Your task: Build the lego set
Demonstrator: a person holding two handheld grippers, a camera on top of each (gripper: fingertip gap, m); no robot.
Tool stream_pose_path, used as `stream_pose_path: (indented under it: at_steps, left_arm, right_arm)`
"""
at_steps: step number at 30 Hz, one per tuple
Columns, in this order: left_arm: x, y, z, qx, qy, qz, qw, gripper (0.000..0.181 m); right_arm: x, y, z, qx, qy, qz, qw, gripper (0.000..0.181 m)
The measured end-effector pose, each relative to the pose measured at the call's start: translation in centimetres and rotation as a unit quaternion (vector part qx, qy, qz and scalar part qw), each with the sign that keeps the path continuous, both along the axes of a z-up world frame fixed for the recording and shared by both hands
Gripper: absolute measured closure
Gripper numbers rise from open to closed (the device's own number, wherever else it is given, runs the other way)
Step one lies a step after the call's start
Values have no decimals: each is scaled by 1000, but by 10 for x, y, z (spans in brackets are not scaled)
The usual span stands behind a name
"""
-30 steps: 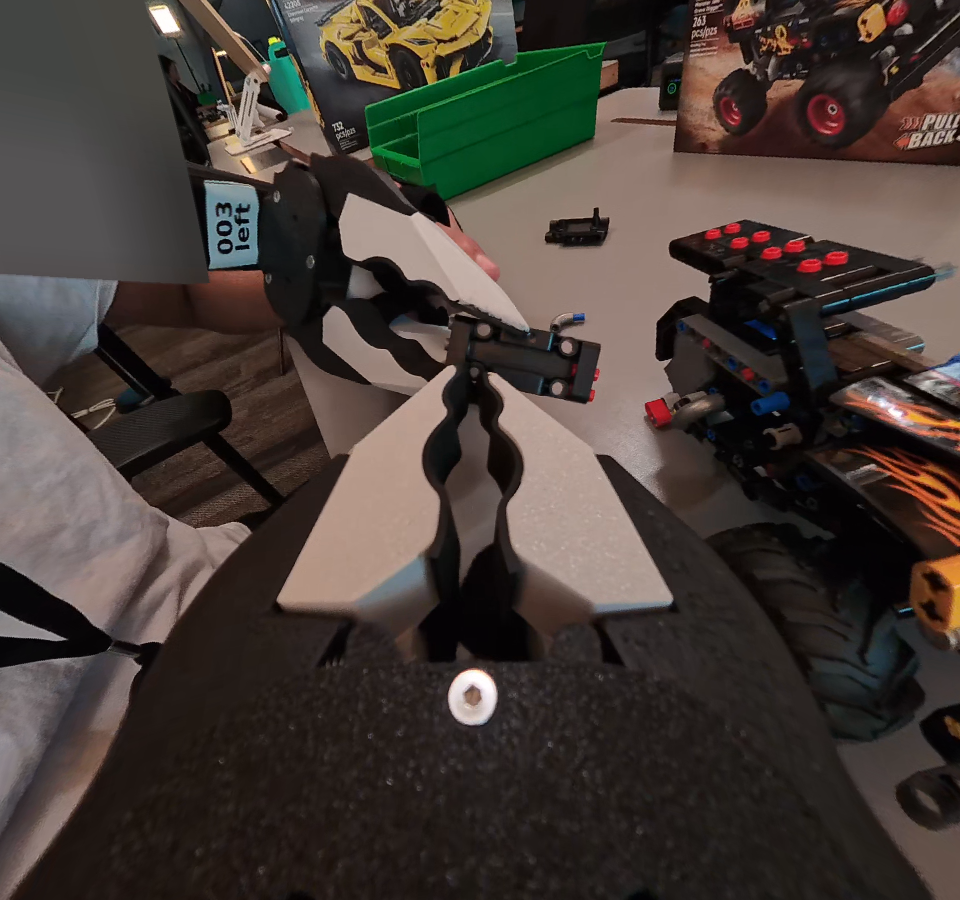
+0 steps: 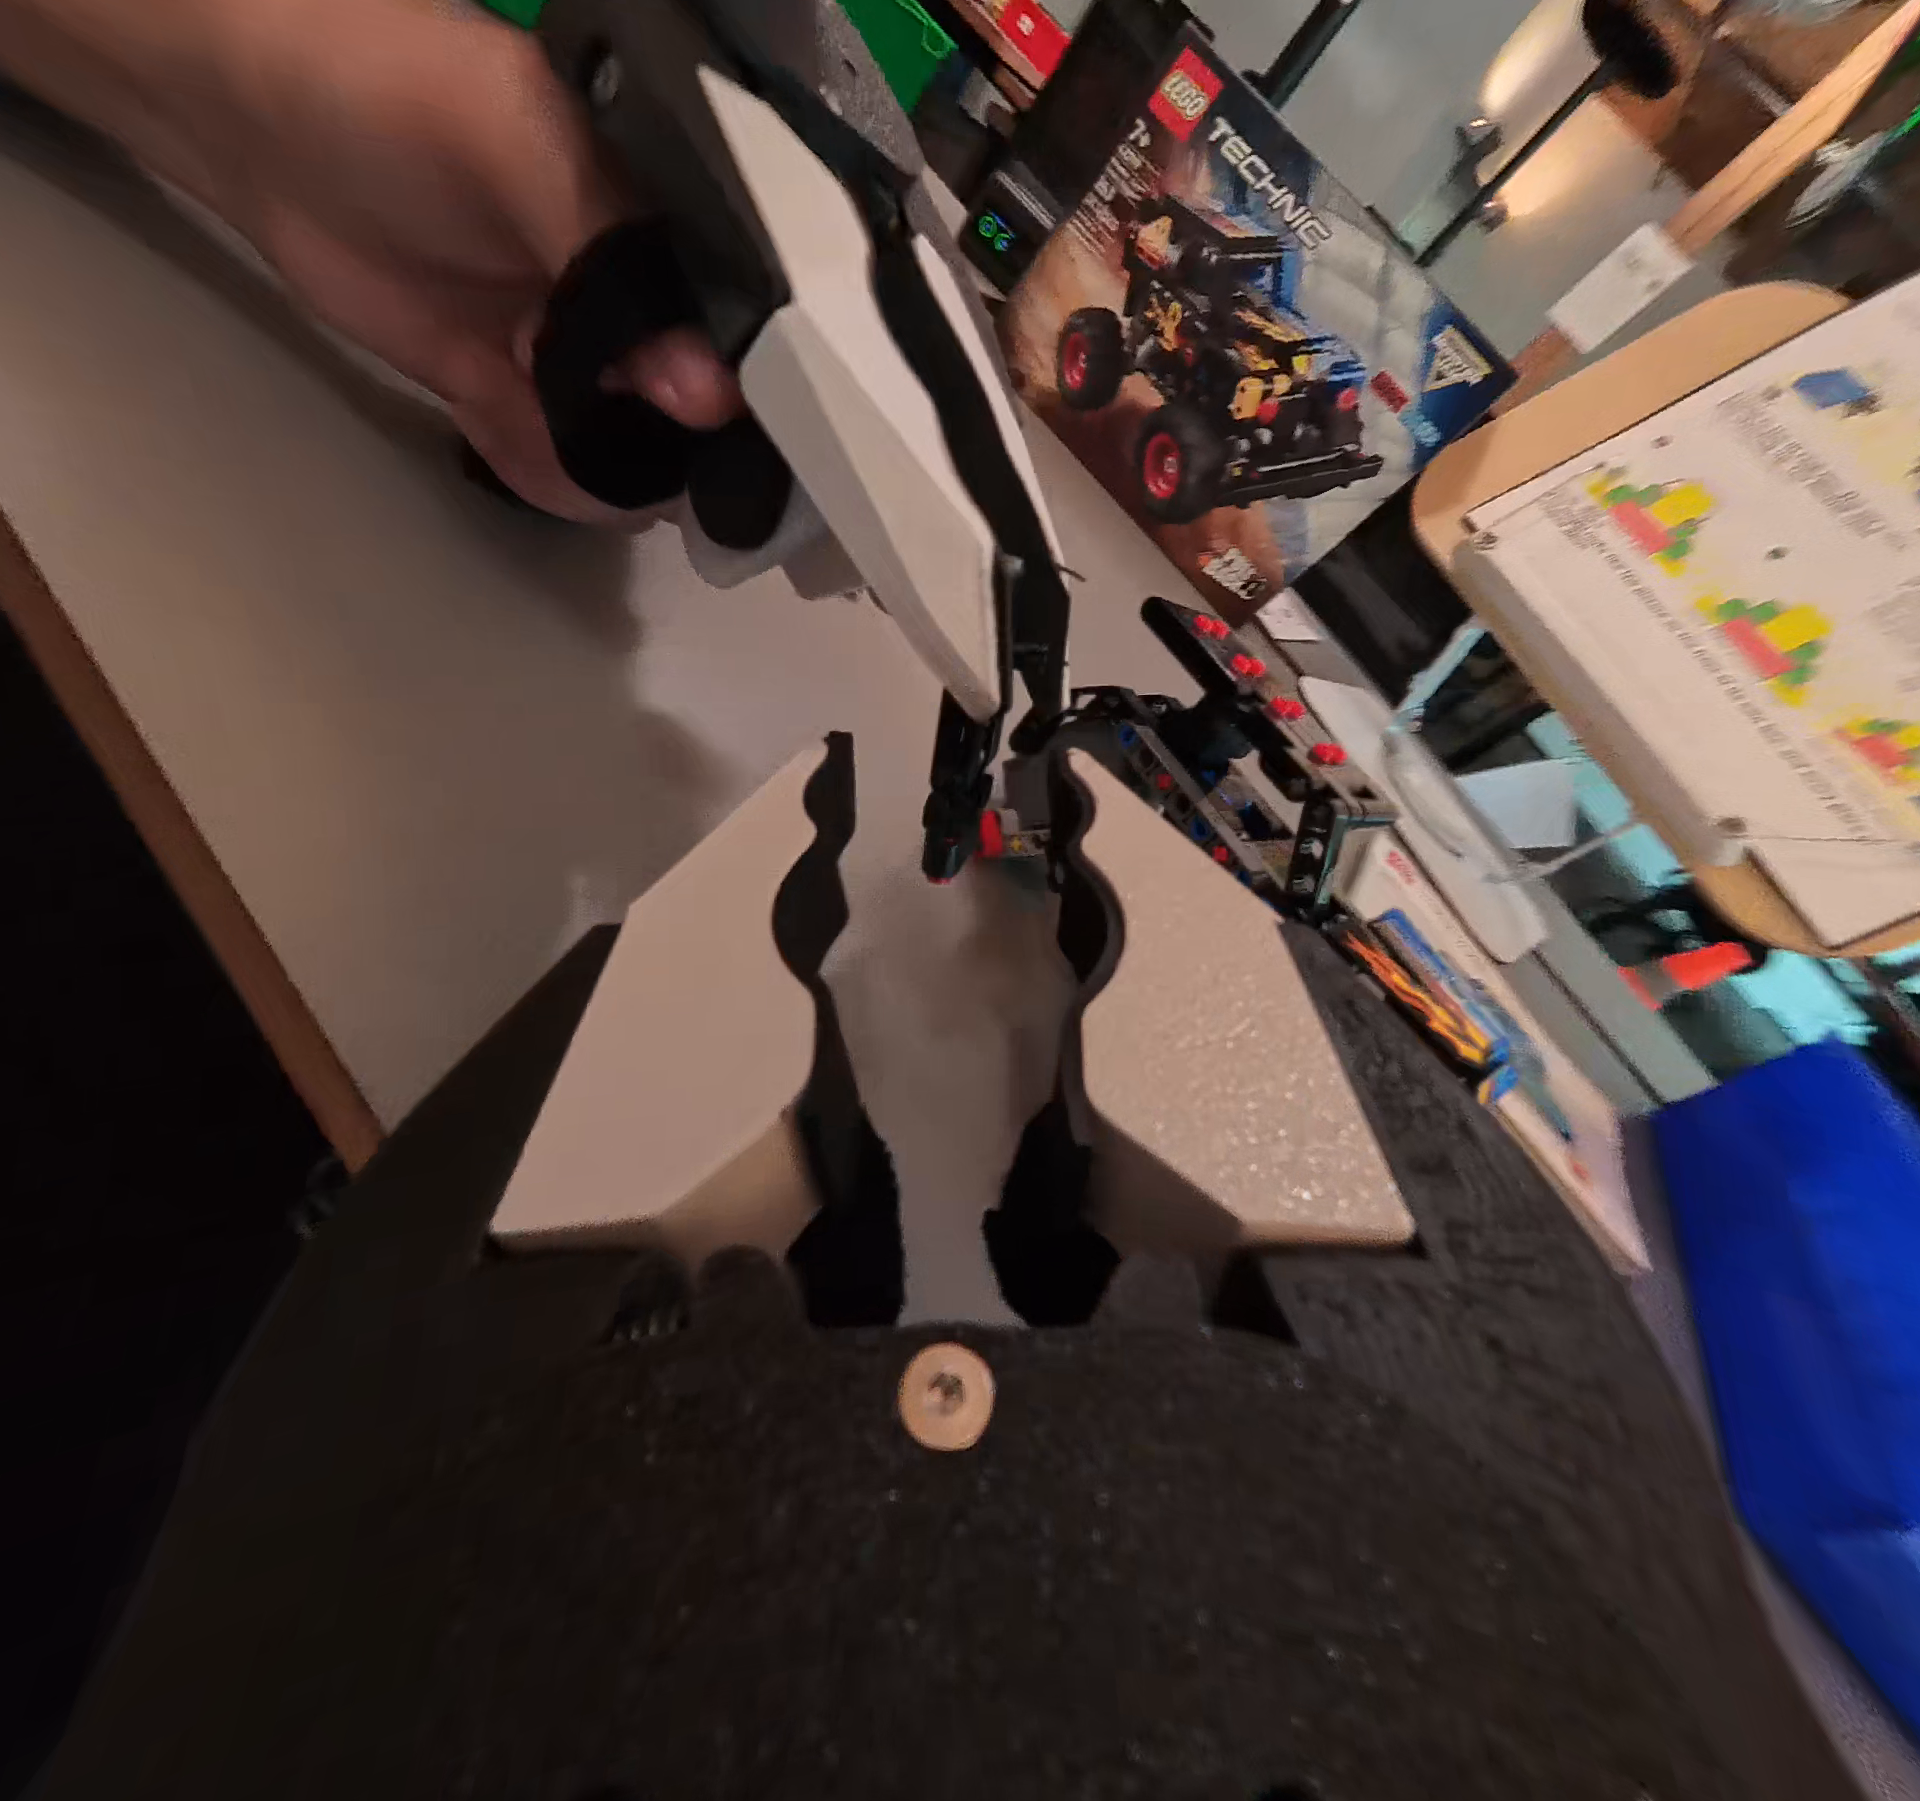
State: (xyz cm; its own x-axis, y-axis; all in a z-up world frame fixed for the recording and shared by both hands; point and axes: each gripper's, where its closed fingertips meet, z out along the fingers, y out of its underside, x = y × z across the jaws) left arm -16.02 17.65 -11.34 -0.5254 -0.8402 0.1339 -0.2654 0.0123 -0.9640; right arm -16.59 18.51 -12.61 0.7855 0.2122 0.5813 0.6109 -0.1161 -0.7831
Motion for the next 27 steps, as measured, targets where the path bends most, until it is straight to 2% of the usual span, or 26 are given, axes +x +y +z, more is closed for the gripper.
stream_pose_path:
  at_steps: [3,5,6,8,11,13,14,19,23,25,27]
  left_arm:
    - [-3,-6,2,-61,29,-25,997,156]
    - [-5,-8,2,-76,38,-37,996,156]
    - [-7,-10,1,-76,43,-52,995,156]
    - [-15,-15,3,-68,32,-90,993,155]
    - [-19,-14,8,-28,-11,-97,995,155]
    - [-19,-13,7,9,-36,-91,995,170]
    - [-19,-13,6,25,-48,-89,995,171]
    - [-18,-18,11,67,-103,-73,990,168]
    - [-25,-26,12,70,-104,-102,987,173]
    - [-28,-32,16,113,-144,-96,978,172]
    - [-28,-35,16,205,-184,-72,959,173]
  right_arm:
    - [-2,3,-4,3,-18,-15,1000,167]
    - [2,2,2,21,-6,-24,999,173]
    - [1,-1,1,13,13,-9,1000,173]
    - [-6,-7,2,-21,102,32,994,173]
    - [-7,-15,2,-57,205,71,974,173]
    - [-12,-19,0,-81,250,94,960,173]
    - [-13,-20,0,-90,269,100,954,173]
    - [-19,-24,6,-111,351,131,921,174]
    - [-25,-27,4,-132,390,153,898,171]
    - [-27,-30,12,-133,435,181,872,166]
    - [-28,-35,20,-140,492,208,834,156]
